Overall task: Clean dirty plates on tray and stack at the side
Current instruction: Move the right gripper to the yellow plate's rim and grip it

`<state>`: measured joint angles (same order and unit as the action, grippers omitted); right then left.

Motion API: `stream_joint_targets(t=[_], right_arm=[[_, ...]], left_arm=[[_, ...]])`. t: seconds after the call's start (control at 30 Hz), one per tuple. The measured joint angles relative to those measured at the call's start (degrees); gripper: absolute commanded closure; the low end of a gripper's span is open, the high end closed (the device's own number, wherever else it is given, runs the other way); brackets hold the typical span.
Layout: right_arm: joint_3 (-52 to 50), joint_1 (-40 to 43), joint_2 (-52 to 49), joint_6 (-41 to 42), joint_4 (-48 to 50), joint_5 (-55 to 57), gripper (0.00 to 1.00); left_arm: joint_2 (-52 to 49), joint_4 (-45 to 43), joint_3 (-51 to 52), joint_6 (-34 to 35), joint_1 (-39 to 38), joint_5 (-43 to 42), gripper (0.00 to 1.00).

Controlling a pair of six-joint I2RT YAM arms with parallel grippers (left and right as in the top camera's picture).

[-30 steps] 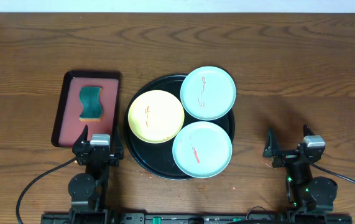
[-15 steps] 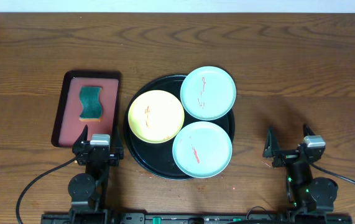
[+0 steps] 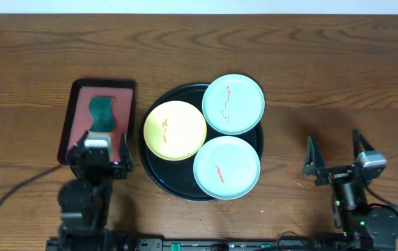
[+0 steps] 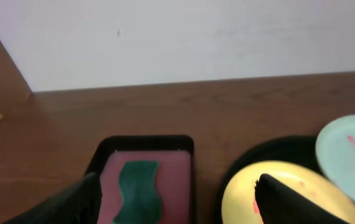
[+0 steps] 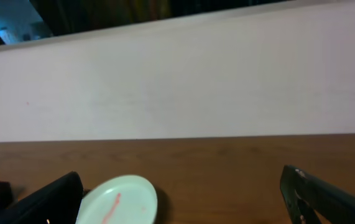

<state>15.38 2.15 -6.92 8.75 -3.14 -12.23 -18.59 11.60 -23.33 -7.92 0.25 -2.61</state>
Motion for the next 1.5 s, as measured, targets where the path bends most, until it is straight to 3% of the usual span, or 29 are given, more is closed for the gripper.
stream_joint_targets(t=[0.27,0.47,0.63,0.8,1.13,1.4,1.5], right_arm=[[15.69,0.00,-16.20,0.02,-10.84,-2.47,0.01],[30.67,0.00,-31.43,0.28,-24.63,-5.03,0.01],[43.12,0.00,-44.41,0.42,-38.01,-6.01,0.01],[49.40,0.00,-54.25,0.46,-41.79,-6.47,0.01],[49.62,-0.20,-64.78,1.68,-34.23,-14.78,0.01],[50.95,-6.05,-71.49,7.39,-32.89,-15.76,0.11],[53.90,-10.64,-75.28,9.81,-33.70,-14.05,0.18]], left_arm=[[-18.93,20.90,-24.70,0.46,0.00,-0.04,0.20],[-33.27,40.41,-42.73,0.66,0.00,-1.16,0.21],[-44.41,49.79,-53.20,0.66,0.00,-5.40,0.21],[-48.92,51.52,-54.45,0.66,0.00,-9.62,0.21],[-50.01,49.53,-54.47,0.66,0.00,-11.30,0.20],[-50.05,45.88,-54.49,0.87,0.00,-11.41,0.21],[-50.90,45.53,-54.53,4.15,-0.04,-7.15,0.21]])
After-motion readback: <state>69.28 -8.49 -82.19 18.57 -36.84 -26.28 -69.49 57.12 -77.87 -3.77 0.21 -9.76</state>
